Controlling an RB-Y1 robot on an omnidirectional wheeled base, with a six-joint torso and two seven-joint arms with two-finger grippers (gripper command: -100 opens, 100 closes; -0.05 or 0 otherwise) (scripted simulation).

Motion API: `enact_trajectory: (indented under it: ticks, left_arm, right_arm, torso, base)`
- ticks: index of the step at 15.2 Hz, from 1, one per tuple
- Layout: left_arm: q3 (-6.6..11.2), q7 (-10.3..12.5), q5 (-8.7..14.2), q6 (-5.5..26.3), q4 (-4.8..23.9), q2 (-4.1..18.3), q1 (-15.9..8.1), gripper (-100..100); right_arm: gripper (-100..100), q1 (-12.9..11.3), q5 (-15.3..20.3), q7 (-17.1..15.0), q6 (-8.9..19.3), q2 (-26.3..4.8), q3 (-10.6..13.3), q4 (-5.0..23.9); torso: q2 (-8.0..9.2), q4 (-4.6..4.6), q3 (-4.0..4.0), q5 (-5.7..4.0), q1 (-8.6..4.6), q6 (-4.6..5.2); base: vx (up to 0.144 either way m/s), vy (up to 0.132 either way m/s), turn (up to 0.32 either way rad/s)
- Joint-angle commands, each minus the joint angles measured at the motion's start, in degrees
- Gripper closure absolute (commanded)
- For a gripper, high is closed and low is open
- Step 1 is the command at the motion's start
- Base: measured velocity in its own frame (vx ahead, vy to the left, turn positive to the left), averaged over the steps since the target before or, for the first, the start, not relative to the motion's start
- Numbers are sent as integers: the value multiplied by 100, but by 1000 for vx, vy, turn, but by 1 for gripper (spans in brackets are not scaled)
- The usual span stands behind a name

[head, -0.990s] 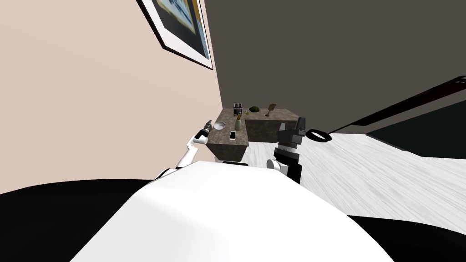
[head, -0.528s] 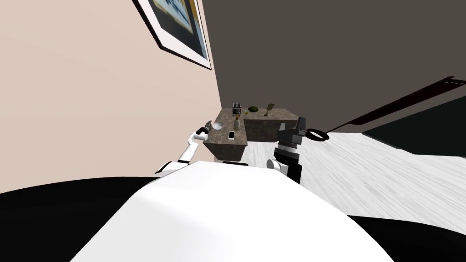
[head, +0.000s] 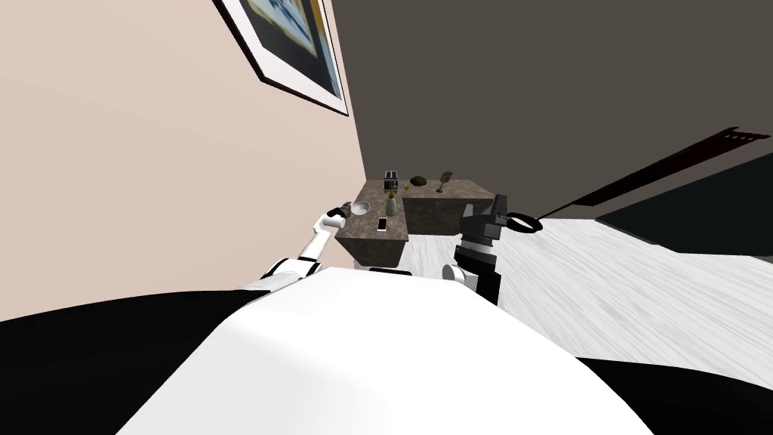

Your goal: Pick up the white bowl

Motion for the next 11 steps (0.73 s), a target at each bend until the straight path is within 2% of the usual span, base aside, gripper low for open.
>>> enact_trajectory:
  ticks: [1, 2, 3, 5, 6, 7, 8, 10, 11]
  left_arm:
    - [-16, -11, 37, 278, 258, 35, -180, -100]
    - [-16, -11, 37, 278, 258, 35, -180, -100]
    - [-34, -21, 82, 499, 469, 76, -422, -100]
    - [-34, -21, 82, 584, 541, 76, -423, -100]
    - [-52, -32, 126, 798, 780, 112, -662, -100]
    - [-52, -32, 126, 883, 818, 112, -662, -100]
    - [-70, -43, 170, 1017, 974, 143, -851, -100]
    - [-70, -43, 170, 1175, 1088, 143, -894, -100]
    - [-88, -53, 212, 1337, 1339, 169, -1120, -100]
  right_arm:
    - [0, 0, 0, 0, 0, 0, 0, 0]
    - [0, 0, 0, 0, 0, 0, 0, 0]
    - [0, 0, 0, 0, 0, 0, 0, 0]
    - [0, 0, 0, 0, 0, 0, 0, 0]
    - [0, 0, 0, 0, 0, 0, 0, 0]
    - [0, 0, 0, 0, 0, 0, 0, 0]
    - [0, 0, 0, 0, 0, 0, 0, 0]
    - [0, 0, 0, 0, 0, 0, 0, 0]
    - [0, 0, 0, 0, 0, 0, 0, 0]
  torso:
    - [0, 0, 0, 0, 0, 0]
    - [0, 0, 0, 0, -1, -1]
    - [1, 0, 0, 0, 0, -2]
    - [1, 0, 1, 0, -1, -1]
    - [1, 0, 1, 0, 1, -2]
    - [0, 0, 0, 0, 0, 0]
    - [-1, -1, -1, 0, 0, -1]
    - [-1, -1, -1, -1, -4, 0]
    - [0, -1, 0, 0, -2, -2]
  base:
    - [-5, -29, -27]
    - [-4, -23, -12]
    - [-6, -25, -24]
    - [-5, -22, -20]
    - [0, -22, -22]
    - [2, -23, -26]
    - [1, -32, -33]
    - [-2, -28, -20]
    - [-4, -26, -18]
